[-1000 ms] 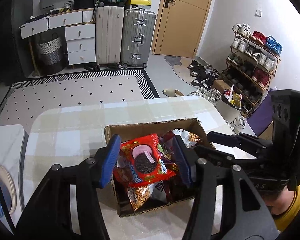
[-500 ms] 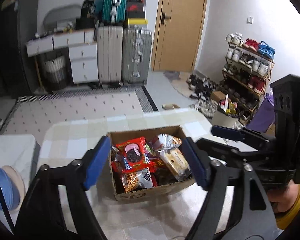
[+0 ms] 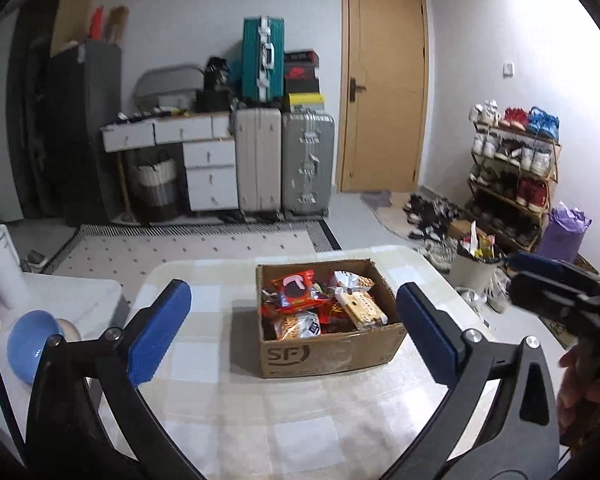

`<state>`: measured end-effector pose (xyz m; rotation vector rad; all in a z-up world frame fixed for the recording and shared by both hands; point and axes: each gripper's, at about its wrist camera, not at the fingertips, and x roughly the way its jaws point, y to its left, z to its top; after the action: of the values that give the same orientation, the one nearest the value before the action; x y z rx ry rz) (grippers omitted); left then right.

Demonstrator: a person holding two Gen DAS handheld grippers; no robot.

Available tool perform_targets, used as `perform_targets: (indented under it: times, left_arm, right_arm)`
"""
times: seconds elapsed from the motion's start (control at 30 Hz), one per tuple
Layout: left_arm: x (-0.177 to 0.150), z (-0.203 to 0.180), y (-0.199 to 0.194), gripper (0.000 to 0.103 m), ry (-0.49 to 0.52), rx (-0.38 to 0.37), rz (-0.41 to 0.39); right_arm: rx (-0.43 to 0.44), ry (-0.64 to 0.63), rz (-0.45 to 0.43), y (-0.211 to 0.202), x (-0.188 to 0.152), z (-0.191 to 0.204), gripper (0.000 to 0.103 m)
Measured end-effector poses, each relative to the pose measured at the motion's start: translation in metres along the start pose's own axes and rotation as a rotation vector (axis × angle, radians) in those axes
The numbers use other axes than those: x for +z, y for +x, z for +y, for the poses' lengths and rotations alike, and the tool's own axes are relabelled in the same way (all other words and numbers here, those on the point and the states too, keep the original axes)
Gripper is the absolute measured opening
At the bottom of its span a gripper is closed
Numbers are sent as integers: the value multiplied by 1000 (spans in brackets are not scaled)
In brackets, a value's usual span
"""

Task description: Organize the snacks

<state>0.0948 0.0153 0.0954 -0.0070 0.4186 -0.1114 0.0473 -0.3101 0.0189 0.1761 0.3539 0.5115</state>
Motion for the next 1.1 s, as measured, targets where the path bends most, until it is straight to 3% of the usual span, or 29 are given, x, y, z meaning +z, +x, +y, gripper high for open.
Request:
perform_targets:
  times: [0.2, 0.37, 0.57, 0.77, 0.87, 1.1]
  left_arm:
    - [-45, 9, -57, 102, -25, 33, -87]
    - [-91, 27, -74, 102, -102, 41, -98]
    - [-146, 35, -53, 102, -71, 92, -71]
    - [-184, 33, -14, 102, -69, 144, -55]
    - [-187, 30, 10, 103, -55, 161, -53]
    - [-196, 19, 25, 103, 7, 154, -95]
  right_arm:
    - [-58, -101, -118, -41, -44, 15, 102]
    - [-106, -103, -166, -45, -95, 18, 102]
    - [-209, -184, -203, -32, -127, 13, 102]
    - [-246, -169, -218, -15, -146, -3, 102]
    - [-265, -162, -197, -7, -155, -10, 102]
    - [-282, -100, -169, -1, -166, -28, 102]
